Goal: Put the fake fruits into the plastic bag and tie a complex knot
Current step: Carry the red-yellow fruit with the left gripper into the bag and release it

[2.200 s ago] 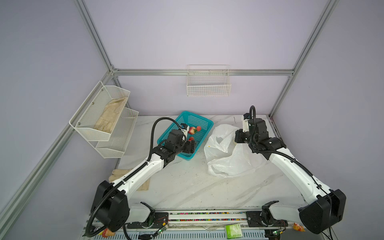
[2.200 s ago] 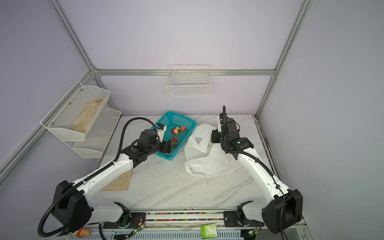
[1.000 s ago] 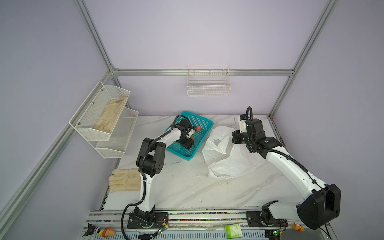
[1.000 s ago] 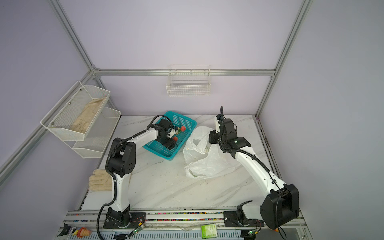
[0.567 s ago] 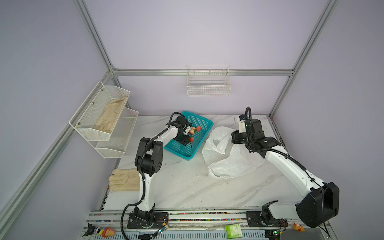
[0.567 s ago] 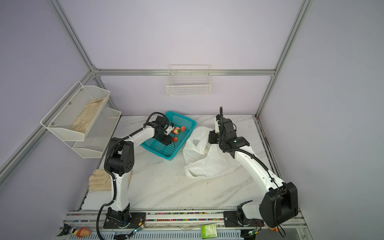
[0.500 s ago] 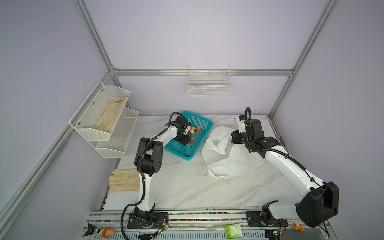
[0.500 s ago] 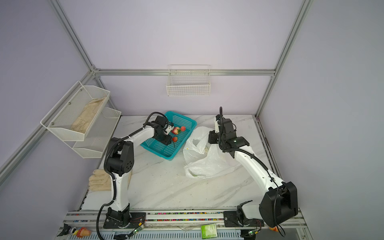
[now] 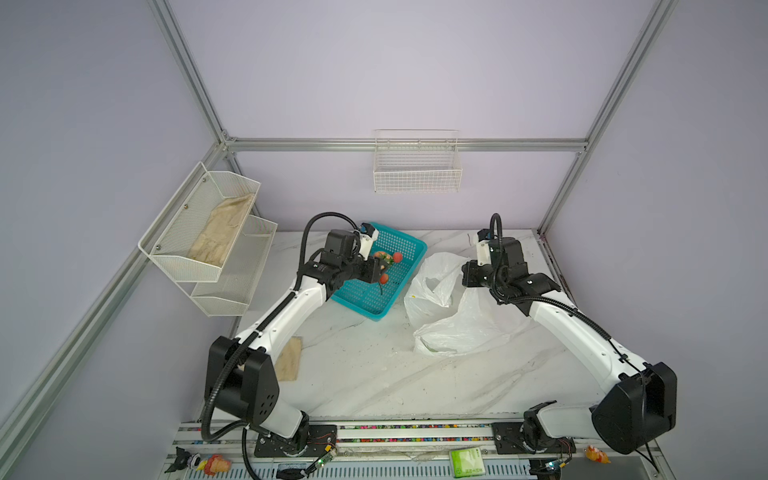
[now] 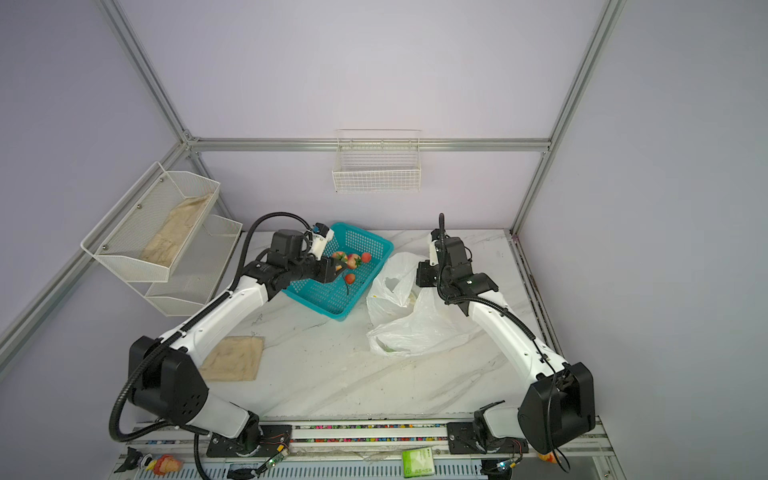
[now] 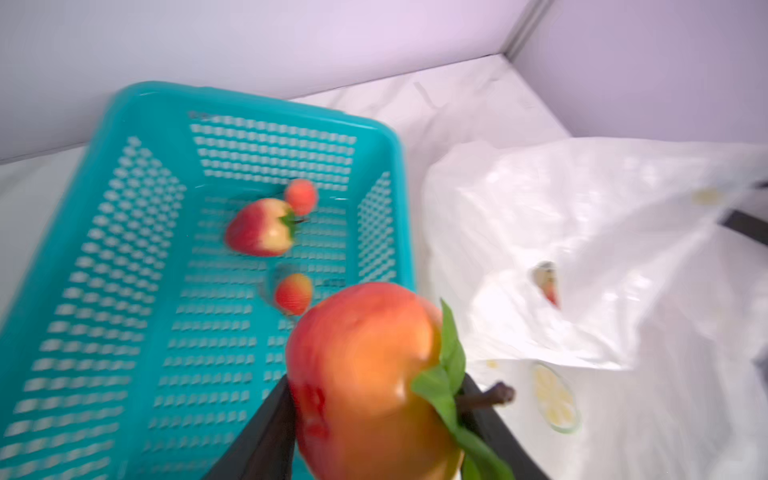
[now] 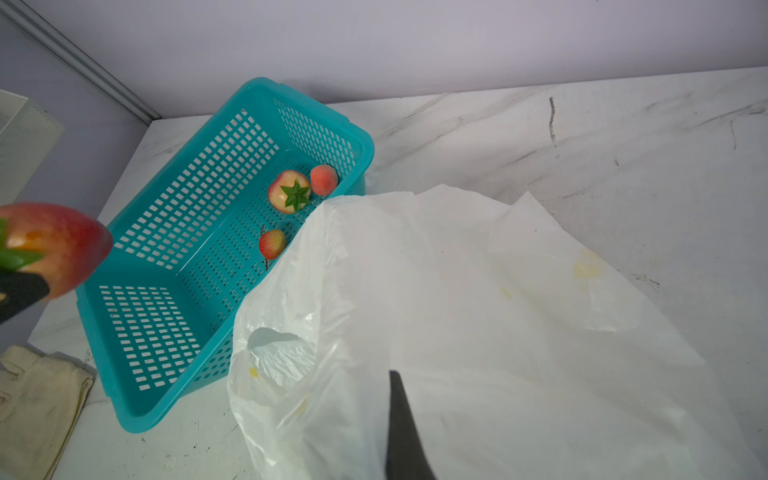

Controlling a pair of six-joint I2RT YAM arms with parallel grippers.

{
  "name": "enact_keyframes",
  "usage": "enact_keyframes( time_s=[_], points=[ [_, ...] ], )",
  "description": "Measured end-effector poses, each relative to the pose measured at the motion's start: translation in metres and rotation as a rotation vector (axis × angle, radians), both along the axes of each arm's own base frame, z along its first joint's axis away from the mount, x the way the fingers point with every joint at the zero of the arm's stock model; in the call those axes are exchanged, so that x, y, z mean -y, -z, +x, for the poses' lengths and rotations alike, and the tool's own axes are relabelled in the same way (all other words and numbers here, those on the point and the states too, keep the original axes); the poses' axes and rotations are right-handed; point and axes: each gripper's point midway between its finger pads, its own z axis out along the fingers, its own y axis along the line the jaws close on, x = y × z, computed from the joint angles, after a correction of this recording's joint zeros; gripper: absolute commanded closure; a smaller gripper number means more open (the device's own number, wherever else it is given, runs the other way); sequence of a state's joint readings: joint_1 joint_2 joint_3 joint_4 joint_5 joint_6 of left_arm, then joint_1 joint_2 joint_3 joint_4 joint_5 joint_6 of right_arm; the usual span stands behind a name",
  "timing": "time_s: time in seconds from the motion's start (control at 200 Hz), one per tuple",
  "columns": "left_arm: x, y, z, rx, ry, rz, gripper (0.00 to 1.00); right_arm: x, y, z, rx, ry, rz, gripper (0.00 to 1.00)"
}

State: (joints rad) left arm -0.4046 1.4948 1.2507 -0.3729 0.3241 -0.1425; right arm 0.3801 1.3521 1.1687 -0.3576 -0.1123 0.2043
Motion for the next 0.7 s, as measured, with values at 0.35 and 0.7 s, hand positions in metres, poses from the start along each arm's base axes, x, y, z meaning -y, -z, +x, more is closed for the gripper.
enact_keyframes(
  time_s=[0.35,0.7],
  points=[
    [0.100,0.078,-0.088,-0.193,0.333,-0.010,0.54,-0.007,-0.009,0.000,0.001,-0.012,0.050,1.00],
    [0.144,0.140,-0.080,-0.262,0.348,-0.040,0.51,-0.017,-0.013,-0.002,-0.017,-0.027,0.130,1.00]
  ],
)
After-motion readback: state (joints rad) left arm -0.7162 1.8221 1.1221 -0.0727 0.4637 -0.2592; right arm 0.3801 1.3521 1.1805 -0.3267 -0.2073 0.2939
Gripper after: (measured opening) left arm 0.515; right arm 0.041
